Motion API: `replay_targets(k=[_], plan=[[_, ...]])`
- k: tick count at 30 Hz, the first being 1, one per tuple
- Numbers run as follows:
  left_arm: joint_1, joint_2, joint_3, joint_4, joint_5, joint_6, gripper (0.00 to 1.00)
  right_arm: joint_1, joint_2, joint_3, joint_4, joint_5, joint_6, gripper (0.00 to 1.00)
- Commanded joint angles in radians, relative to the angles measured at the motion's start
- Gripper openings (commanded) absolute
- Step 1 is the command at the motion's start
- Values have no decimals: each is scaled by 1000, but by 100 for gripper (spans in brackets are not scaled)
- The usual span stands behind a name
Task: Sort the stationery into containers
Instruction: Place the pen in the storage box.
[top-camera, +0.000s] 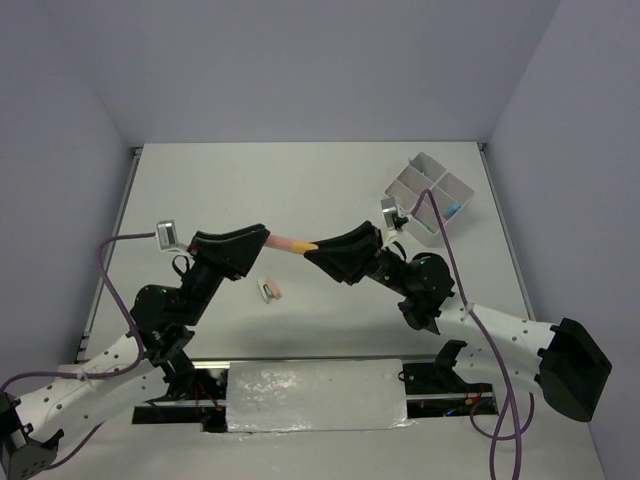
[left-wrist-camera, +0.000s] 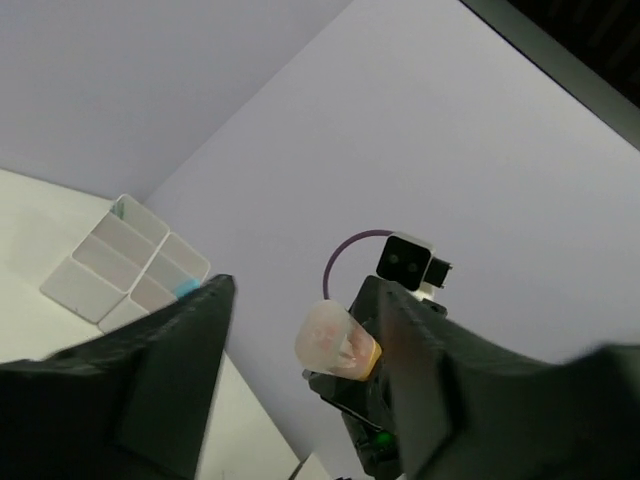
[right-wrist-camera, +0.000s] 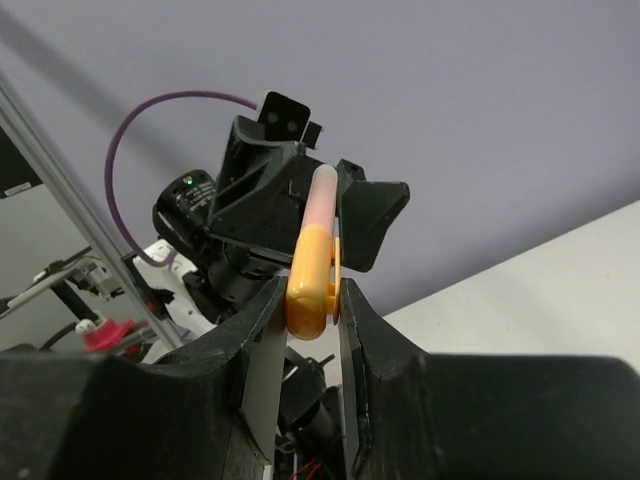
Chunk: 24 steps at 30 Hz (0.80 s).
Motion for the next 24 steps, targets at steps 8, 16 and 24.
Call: replay_targets(k=[8, 16, 24], plan=[[-5, -36, 201, -503, -272, -34, 99, -25, -103, 96, -490, 154, -4, 0], [-3, 132, 546, -1188, -516, -165, 99, -336, -103, 309, -1226, 359, -4, 0], [-3, 289, 753, -1432, -369, 150, 99, -655, -11, 498, -1510, 484, -4, 0]])
